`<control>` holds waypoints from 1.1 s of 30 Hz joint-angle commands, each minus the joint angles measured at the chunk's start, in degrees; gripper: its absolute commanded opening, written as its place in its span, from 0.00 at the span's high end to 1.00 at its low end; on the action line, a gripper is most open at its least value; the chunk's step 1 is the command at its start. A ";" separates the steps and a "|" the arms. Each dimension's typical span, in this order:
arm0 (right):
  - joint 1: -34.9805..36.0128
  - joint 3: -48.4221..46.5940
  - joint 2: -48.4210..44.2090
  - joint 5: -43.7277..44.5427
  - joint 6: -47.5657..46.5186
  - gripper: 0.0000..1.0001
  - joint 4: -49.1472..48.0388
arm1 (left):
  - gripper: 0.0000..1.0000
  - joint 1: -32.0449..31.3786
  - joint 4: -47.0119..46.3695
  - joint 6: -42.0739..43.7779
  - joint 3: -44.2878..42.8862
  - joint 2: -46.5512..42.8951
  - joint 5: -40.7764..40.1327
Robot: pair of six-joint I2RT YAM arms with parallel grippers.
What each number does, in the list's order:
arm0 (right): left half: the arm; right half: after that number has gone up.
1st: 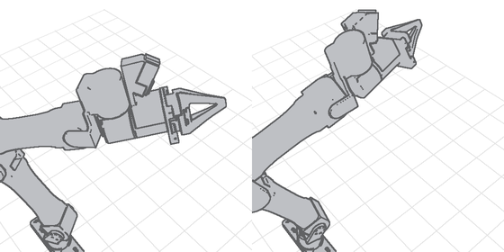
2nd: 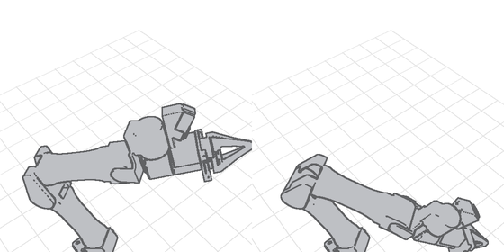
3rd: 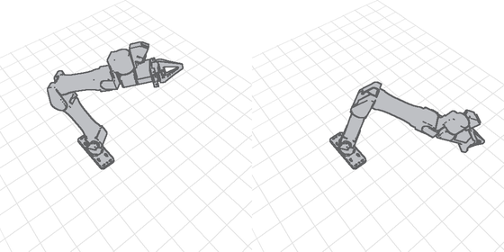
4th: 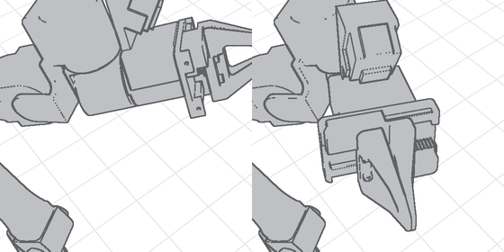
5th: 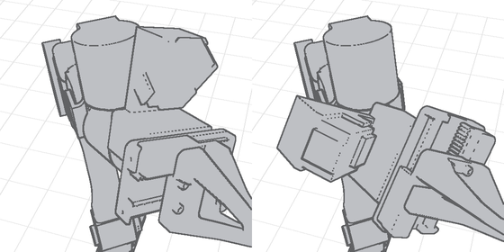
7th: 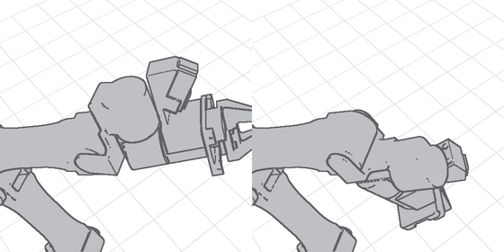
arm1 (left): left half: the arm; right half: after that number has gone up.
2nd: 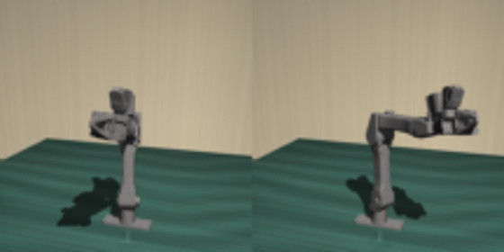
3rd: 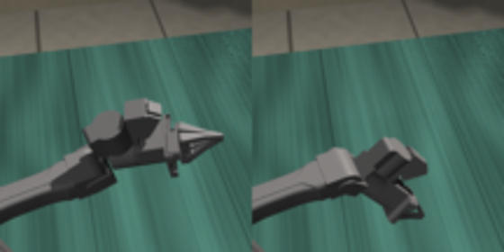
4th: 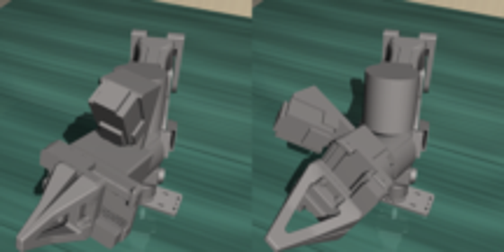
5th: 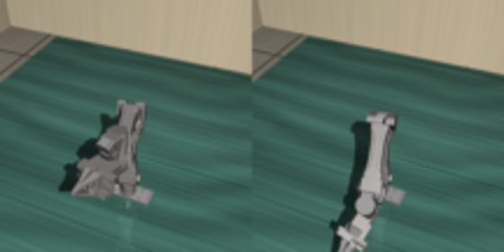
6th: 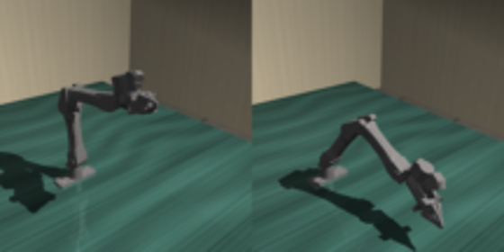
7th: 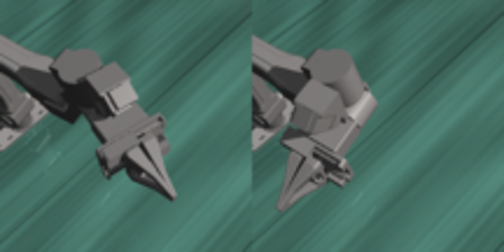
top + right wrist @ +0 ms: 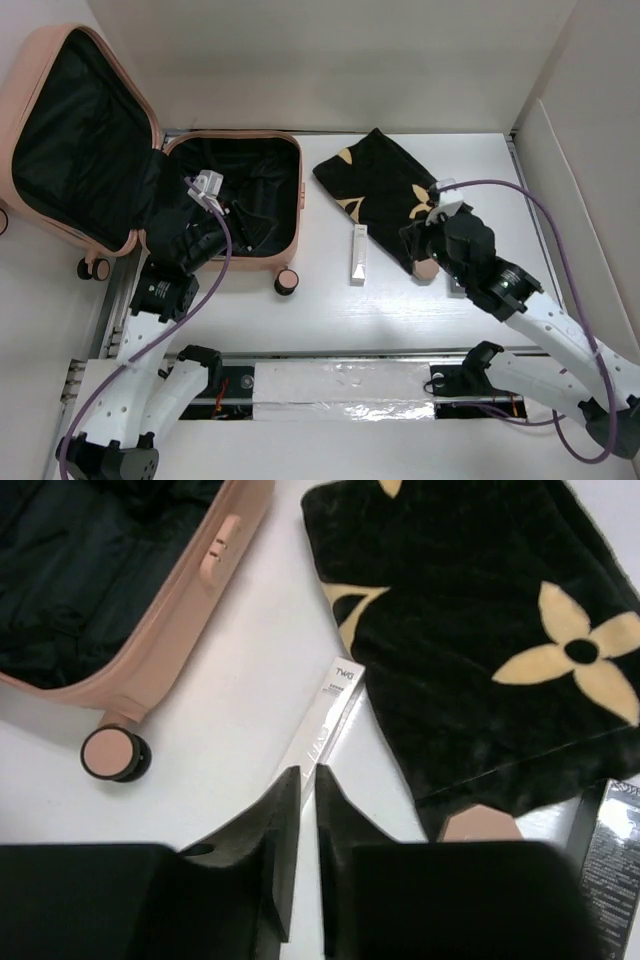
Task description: Pack the luggage
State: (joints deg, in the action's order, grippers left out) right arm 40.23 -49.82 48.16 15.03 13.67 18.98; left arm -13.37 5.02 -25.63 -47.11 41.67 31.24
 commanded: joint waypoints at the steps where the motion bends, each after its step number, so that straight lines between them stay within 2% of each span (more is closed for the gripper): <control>1: 0.82 -2.47 4.03 0.97 1.62 1.00 -0.09 | 0.67 -1.04 -1.33 2.06 -0.17 0.95 -1.17; 4: 0.82 -0.81 7.46 -0.78 2.23 1.00 -1.48 | 0.82 -1.66 1.57 4.17 -1.75 0.00 -3.20; 5: 0.82 -0.37 8.52 -1.14 2.50 1.00 -2.54 | 1.00 -1.66 1.66 4.36 -1.67 -0.36 -3.38; 8: 3.18 0.60 12.73 0.96 3.90 0.99 -3.77 | 1.00 -1.66 1.93 5.32 -0.88 -1.68 -5.49; 10: 3.72 1.22 14.93 3.85 4.70 0.81 -4.57 | 1.00 -1.66 1.31 5.59 1.05 -2.90 -6.63; 11: 4.41 1.31 15.99 4.57 4.87 0.58 -5.35 | 1.00 -1.66 1.22 5.59 1.67 -3.08 -7.07; 12: 4.94 1.22 18.09 5.09 5.31 0.47 -5.62 | 1.00 -1.66 1.22 5.68 2.20 -3.09 -7.42; 13: 4.95 1.13 19.15 6.41 5.57 0.32 -5.71 | 0.98 -1.66 1.75 6.02 2.03 -3.17 -8.82; 16: 4.95 0.34 23.81 7.56 6.10 0.22 -6.41 | 0.64 -1.66 3.59 7.08 1.59 -4.13 -13.20; 17: 4.95 -0.18 25.04 7.47 6.28 0.22 -7.63 | 0.39 -1.66 4.29 7.17 1.50 -4.49 -14.27; 18: 5.47 -0.53 27.40 7.47 6.98 0.22 -8.08 | 0.32 -1.66 4.47 7.34 1.41 -4.67 -15.24; 21: 5.48 -2.64 31.45 7.91 8.03 0.22 -9.22 | 0.26 -2.71 5.79 7.70 1.06 -4.93 -18.84; 26: 6.00 -6.51 40.93 7.38 8.65 0.22 -10.63 | 0.26 -3.25 6.49 7.96 1.06 -6.08 -20.61; 33: 6.53 -7.83 48.77 9.59 12.87 0.30 -12.47 | 0.29 -4.82 6.23 7.70 1.41 -6.87 -20.61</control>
State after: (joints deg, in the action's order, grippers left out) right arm 46.22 -55.99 95.50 22.59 23.83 10.55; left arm -17.43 12.73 -18.48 -45.54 35.44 11.44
